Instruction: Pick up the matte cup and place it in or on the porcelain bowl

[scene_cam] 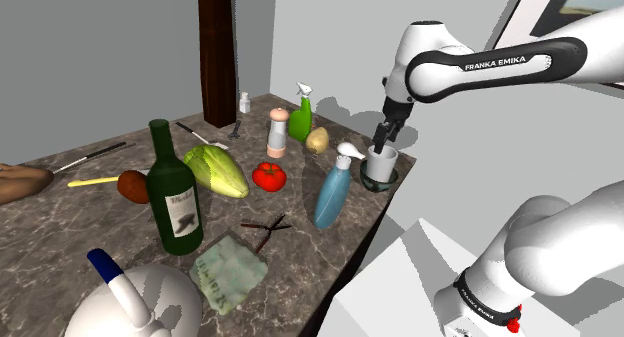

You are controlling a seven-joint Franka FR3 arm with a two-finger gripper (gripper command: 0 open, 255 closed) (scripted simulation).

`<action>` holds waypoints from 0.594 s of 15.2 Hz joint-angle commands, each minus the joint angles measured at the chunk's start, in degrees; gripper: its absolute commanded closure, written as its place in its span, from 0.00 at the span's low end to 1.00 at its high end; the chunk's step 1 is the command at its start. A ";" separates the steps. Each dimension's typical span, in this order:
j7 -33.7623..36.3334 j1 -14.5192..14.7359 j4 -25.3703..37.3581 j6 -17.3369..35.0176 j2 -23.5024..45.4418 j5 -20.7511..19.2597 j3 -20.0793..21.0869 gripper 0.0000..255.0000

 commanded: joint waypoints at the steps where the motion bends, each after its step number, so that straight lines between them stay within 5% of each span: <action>1: -0.11 0.18 2.44 -3.51 -0.97 0.32 0.36 0.00; 9: -0.15 0.26 3.69 -5.10 -1.30 0.47 0.53 0.00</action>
